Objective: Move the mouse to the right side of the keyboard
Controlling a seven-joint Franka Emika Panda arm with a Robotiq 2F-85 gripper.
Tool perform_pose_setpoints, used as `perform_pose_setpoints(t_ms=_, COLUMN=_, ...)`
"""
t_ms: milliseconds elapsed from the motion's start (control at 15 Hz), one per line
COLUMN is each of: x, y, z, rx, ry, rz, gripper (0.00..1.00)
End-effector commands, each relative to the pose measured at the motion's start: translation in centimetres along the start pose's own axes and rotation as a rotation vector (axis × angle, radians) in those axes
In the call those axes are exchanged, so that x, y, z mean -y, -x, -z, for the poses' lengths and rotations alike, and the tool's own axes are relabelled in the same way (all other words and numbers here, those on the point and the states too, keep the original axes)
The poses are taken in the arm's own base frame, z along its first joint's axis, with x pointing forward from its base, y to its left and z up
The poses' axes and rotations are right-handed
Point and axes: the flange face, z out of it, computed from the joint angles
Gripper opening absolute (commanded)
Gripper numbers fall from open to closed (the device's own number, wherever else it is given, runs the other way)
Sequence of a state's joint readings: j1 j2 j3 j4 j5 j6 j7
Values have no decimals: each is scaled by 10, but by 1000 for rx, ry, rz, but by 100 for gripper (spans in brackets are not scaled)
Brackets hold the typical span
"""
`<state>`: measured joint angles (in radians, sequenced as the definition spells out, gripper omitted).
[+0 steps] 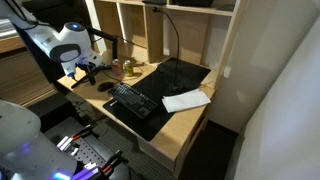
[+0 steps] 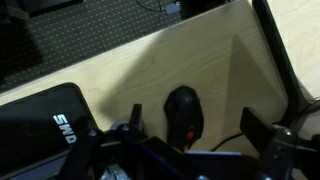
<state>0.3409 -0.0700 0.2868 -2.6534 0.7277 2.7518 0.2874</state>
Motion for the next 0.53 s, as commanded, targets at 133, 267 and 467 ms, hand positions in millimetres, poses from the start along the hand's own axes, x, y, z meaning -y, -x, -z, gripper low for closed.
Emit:
perform_pose_setpoints(t_ms=133, x=23, y=-25, z=-43, rx=-47, ry=-31, rz=-22, gripper=100)
perform_pose_setpoints(t_ms=267, x=28, y=-31, z=-54, rx=-102, ry=-45, rz=-19, gripper=100)
perform_pose_setpoints(t_ms=467, x=28, y=-32, z=-72, rx=-132, ry=-33, rz=-44, gripper=100)
